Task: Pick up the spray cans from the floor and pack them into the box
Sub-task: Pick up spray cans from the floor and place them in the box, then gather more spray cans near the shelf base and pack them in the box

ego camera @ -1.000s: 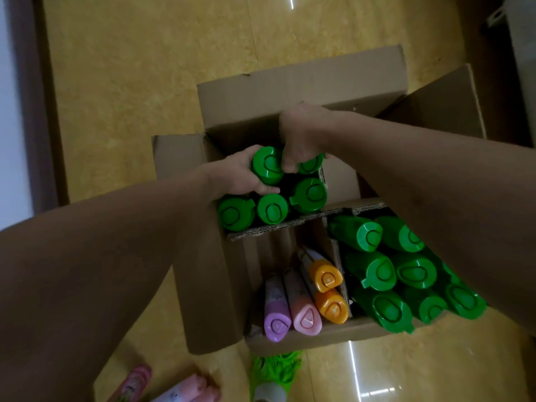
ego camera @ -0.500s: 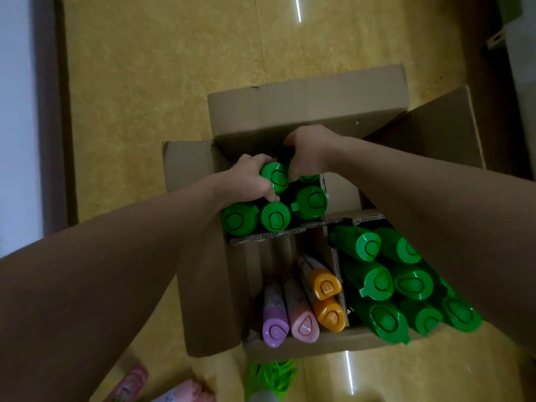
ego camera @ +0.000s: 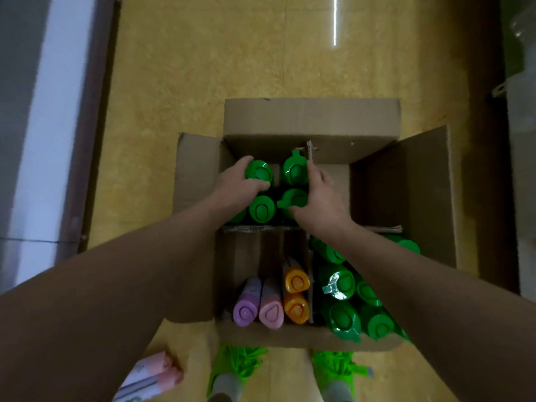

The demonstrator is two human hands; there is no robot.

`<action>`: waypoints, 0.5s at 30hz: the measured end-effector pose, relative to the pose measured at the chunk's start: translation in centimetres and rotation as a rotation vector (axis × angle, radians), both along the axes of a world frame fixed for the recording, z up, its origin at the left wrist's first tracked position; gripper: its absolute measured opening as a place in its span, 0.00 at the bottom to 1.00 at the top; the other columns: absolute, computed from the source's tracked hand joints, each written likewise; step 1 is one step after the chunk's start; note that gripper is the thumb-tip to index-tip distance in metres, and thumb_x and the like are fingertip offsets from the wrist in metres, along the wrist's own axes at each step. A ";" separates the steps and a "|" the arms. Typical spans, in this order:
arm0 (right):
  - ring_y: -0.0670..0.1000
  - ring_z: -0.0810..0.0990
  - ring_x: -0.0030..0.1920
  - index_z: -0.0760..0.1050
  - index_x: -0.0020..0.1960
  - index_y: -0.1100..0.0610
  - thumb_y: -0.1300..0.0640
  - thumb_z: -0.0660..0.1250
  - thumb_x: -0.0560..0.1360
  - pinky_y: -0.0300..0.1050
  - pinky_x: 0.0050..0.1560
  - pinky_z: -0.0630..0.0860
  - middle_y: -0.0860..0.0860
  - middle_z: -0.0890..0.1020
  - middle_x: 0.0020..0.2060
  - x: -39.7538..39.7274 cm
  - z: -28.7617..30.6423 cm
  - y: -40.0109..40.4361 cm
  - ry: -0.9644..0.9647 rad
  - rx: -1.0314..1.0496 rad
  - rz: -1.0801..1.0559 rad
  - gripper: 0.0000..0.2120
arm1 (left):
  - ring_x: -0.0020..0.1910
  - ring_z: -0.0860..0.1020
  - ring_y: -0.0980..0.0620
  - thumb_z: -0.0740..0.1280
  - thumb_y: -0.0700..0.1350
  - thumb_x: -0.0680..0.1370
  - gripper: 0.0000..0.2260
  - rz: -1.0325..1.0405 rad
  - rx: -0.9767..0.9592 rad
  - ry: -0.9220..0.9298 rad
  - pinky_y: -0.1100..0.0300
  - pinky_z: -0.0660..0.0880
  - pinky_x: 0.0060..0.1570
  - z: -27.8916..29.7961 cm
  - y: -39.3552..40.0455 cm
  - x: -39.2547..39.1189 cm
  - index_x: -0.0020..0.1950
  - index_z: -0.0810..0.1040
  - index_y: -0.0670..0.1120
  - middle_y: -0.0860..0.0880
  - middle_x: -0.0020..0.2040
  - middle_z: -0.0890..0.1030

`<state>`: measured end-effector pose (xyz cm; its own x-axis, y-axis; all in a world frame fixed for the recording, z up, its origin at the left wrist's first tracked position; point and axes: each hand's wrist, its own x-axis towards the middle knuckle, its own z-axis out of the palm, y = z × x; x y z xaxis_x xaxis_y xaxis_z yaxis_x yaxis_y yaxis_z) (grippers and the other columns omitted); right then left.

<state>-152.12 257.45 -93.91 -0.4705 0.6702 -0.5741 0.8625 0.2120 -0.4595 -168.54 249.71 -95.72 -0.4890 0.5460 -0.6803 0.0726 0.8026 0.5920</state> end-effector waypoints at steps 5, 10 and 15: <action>0.60 0.58 0.77 0.47 0.81 0.49 0.49 0.72 0.74 0.58 0.75 0.62 0.56 0.57 0.79 1.1 2.8 -1.5 -0.029 0.038 0.191 0.46 | 0.75 0.65 0.45 0.72 0.47 0.77 0.34 0.124 0.081 0.096 0.52 0.63 0.73 1.9 -2.4 2.2 0.80 0.62 0.50 0.46 0.77 0.65; 0.61 0.55 0.78 0.46 0.81 0.46 0.44 0.70 0.74 0.59 0.76 0.59 0.56 0.54 0.80 0.5 4.8 -3.6 -0.019 0.080 0.462 0.45 | 0.80 0.55 0.46 0.68 0.58 0.77 0.36 0.124 0.004 0.270 0.47 0.54 0.78 3.0 -7.0 4.3 0.81 0.56 0.52 0.46 0.81 0.57; 0.62 0.55 0.77 0.46 0.81 0.47 0.43 0.69 0.74 0.60 0.74 0.61 0.57 0.54 0.80 -1.5 5.2 -8.2 -0.031 0.112 0.674 0.45 | 0.80 0.49 0.46 0.62 0.65 0.78 0.38 0.132 -0.139 0.448 0.47 0.50 0.78 4.2 -13.8 5.2 0.82 0.52 0.51 0.47 0.82 0.52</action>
